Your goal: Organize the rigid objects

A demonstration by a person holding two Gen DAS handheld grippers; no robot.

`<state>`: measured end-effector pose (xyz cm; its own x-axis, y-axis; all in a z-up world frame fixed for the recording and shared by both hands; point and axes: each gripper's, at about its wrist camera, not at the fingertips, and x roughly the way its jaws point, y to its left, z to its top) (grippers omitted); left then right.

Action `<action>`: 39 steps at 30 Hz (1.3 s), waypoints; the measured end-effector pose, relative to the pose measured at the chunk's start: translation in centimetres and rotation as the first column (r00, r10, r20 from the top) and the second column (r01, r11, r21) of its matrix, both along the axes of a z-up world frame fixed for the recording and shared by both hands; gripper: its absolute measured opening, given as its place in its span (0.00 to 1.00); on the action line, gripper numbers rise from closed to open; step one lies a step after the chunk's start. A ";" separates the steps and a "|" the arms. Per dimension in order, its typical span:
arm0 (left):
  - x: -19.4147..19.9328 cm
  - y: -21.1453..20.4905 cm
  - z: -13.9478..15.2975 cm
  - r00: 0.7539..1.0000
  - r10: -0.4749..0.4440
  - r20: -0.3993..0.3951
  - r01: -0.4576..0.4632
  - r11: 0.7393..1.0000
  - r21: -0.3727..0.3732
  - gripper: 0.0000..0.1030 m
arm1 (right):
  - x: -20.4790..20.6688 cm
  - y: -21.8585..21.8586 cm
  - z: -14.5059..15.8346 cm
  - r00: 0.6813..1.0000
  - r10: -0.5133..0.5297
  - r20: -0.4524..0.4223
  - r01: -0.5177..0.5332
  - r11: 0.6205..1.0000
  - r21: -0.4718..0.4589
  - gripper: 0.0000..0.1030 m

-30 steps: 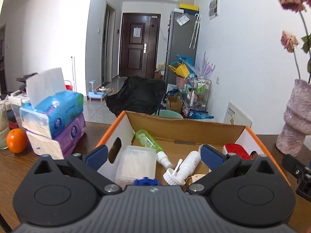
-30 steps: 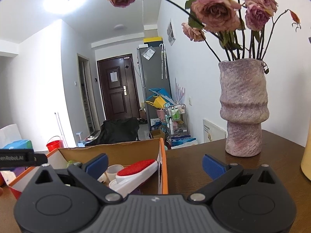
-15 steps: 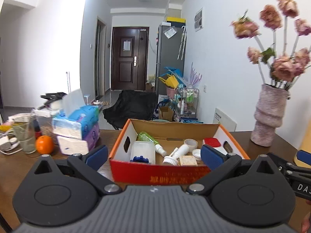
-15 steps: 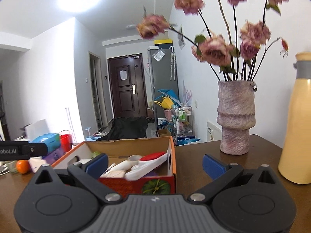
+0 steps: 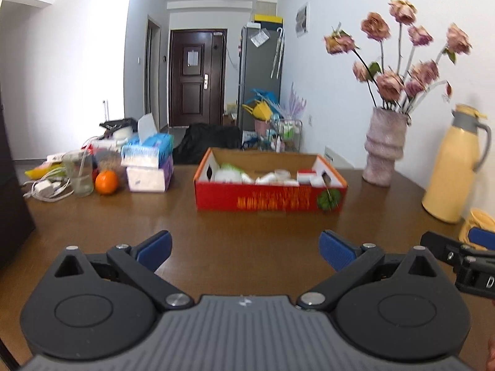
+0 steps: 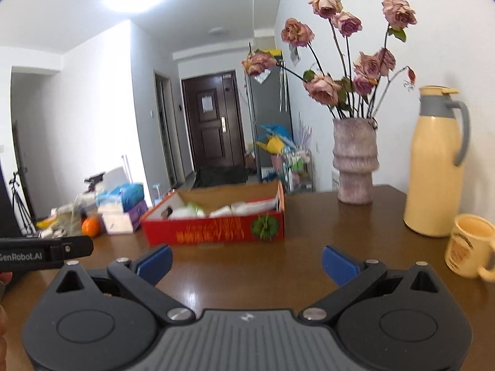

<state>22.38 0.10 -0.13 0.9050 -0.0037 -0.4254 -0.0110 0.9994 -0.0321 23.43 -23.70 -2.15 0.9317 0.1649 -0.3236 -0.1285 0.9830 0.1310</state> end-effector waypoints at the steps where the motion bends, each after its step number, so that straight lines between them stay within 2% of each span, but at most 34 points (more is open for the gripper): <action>1: -1.0 0.0 -0.2 1.000 -0.002 -0.003 0.002 1.000 0.002 1.00 | -1.0 0.1 -0.1 1.000 -0.001 -0.006 0.001 1.000 -0.004 1.00; 7: -6.5 -0.5 -1.3 1.000 -0.011 -0.008 0.011 1.000 0.023 1.00 | -6.0 0.1 -0.6 0.999 -0.001 -0.036 0.000 1.000 -0.026 1.00; 15: -10.2 -0.2 -1.2 1.000 -0.005 0.002 0.005 1.000 0.017 1.00 | -10.4 1.3 -0.9 1.000 0.019 -0.024 -0.021 0.997 -0.075 1.00; 23: -11.4 -0.2 -1.1 1.000 -0.007 0.009 0.007 1.000 0.017 1.00 | -11.9 1.6 -0.6 1.000 0.018 -0.004 -0.018 0.996 -0.083 1.00; 39: -11.7 -0.1 -1.3 1.000 -0.006 0.008 0.006 1.000 0.014 1.00 | -12.3 1.5 -0.4 1.000 0.010 0.001 -0.010 0.996 -0.089 1.00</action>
<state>10.68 0.00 -1.43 0.9084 -0.0033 -0.4181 -0.0047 0.9998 -0.0180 11.10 -22.19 -2.53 0.9306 0.1451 -0.3362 -0.1388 0.9894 0.0426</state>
